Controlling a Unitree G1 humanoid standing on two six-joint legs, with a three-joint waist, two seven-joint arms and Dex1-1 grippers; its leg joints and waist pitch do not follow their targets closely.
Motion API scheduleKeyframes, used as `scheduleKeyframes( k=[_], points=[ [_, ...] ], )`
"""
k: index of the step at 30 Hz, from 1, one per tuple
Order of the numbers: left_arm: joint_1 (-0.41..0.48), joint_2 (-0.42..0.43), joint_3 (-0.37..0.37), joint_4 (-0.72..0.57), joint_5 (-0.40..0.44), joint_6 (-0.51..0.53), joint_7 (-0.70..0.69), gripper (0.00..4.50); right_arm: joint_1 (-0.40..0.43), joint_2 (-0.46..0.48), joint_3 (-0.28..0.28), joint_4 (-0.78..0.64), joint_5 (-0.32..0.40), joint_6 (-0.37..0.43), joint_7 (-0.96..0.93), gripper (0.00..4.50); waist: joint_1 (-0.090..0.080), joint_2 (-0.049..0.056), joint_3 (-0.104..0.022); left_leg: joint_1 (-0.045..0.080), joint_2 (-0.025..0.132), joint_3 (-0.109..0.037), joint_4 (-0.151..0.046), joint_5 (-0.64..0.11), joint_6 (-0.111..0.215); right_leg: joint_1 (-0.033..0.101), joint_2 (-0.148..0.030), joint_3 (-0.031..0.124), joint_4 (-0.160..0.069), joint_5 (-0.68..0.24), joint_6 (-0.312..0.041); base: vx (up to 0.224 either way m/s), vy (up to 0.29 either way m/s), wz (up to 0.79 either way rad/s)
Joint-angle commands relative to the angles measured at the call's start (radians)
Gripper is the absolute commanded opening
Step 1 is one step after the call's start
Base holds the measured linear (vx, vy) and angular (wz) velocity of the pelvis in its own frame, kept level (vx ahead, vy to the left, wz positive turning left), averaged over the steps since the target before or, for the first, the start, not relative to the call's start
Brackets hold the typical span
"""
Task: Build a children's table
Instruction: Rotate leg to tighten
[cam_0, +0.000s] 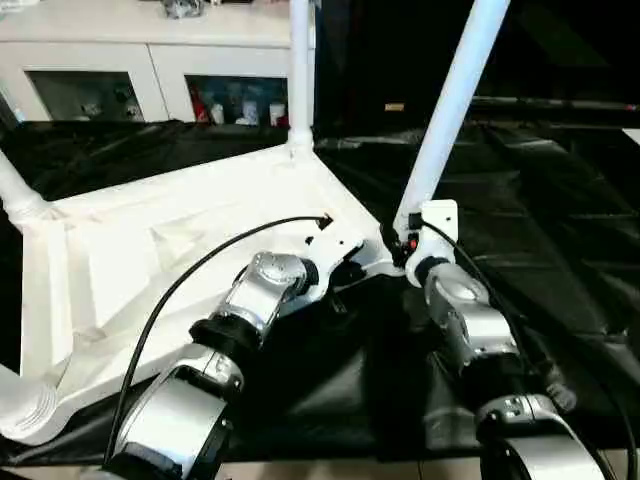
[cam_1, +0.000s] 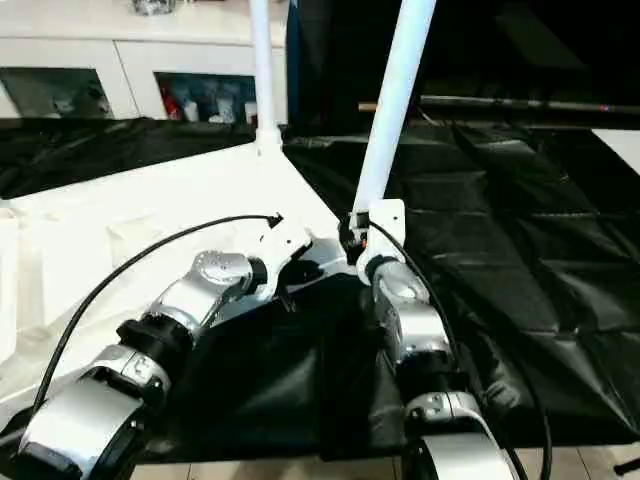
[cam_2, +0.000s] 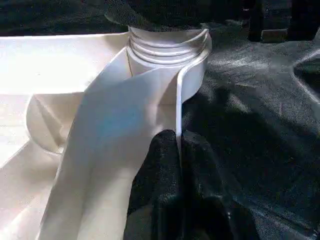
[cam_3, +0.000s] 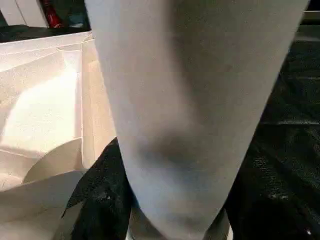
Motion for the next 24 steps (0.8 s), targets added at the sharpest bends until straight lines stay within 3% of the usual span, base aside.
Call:
scheduleKeyframes(
  k=[1, 3, 5, 10, 18, 21, 24],
  points=[
    [0.001, -0.014, 0.012, 0.01, -0.026, -0.049, -0.013, 0.0, 0.021, 0.057, 0.066, -0.008, 0.063, -0.008, 0.172, 2.35, -0.001, -0.007, -0.054, -0.008, -0.013, 0.015, -0.066, -0.221, 0.042, 0.053, -0.034, 0.025, -0.084, -0.259, -0.174, 0.0, 0.0, 0.0],
    [0.002, -0.004, 0.013, 0.01, -0.028, -0.061, -0.034, 0.0, 0.024, 0.047, 0.067, -0.021, 0.07, -0.018, 0.203, 2.35, 0.0, -0.008, -0.054, -0.009, -0.013, 0.015, -0.065, -0.215, 0.048, 0.055, -0.033, 0.025, -0.083, -0.24, -0.18, 0.0, 0.0, 0.0],
    [0.016, 0.028, 0.01, -0.007, -0.038, -0.072, -0.097, 0.0, 0.05, 0.003, 0.091, -0.084, 0.09, 0.005, 0.306, 2.75, 0.002, -0.01, -0.055, -0.011, -0.013, 0.016, -0.063, -0.193, 0.066, 0.061, -0.033, 0.026, -0.079, -0.201, -0.19, 0.0, 0.0, 0.0],
    [0.052, 0.091, 0.009, -0.051, -0.06, -0.111, -0.203, 0.0, 0.126, -0.135, 0.156, -0.238, 0.131, 0.127, 0.529, 3.17, 0.002, -0.008, -0.052, -0.009, -0.009, 0.015, -0.064, -0.188, 0.079, 0.062, -0.032, 0.025, -0.078, -0.189, -0.208, 0.0, 0.0, 0.0],
    [0.121, 0.183, -0.001, -0.181, -0.125, -0.104, -0.43, 0.0, 0.215, -0.304, 0.211, -0.406, 0.158, 0.192, 0.762, 3.17, 0.001, -0.006, -0.052, -0.011, -0.005, 0.016, -0.064, -0.184, 0.078, 0.061, -0.035, 0.026, -0.078, -0.209, -0.214, 0.0, 0.0, 0.0],
    [0.136, 0.206, -0.003, -0.21, -0.13, -0.095, -0.474, 0.0, 0.228, -0.331, 0.224, -0.442, 0.165, 0.212, 0.789, 3.17, 0.0, -0.005, -0.052, -0.01, -0.004, 0.016, -0.066, -0.19, 0.073, 0.059, -0.035, 0.026, -0.078, -0.216, -0.214, 0.0, 0.0, 0.0],
    [0.144, 0.218, 0.002, -0.226, -0.137, -0.087, -0.494, 0.0, 0.232, -0.336, 0.229, -0.447, 0.164, 0.215, 0.801, 2.84, -0.001, -0.004, -0.052, -0.009, -0.005, 0.017, -0.065, -0.187, 0.067, 0.057, -0.034, 0.026, -0.077, -0.217, -0.215, 0.0, 0.0, 0.0]
  ],
)
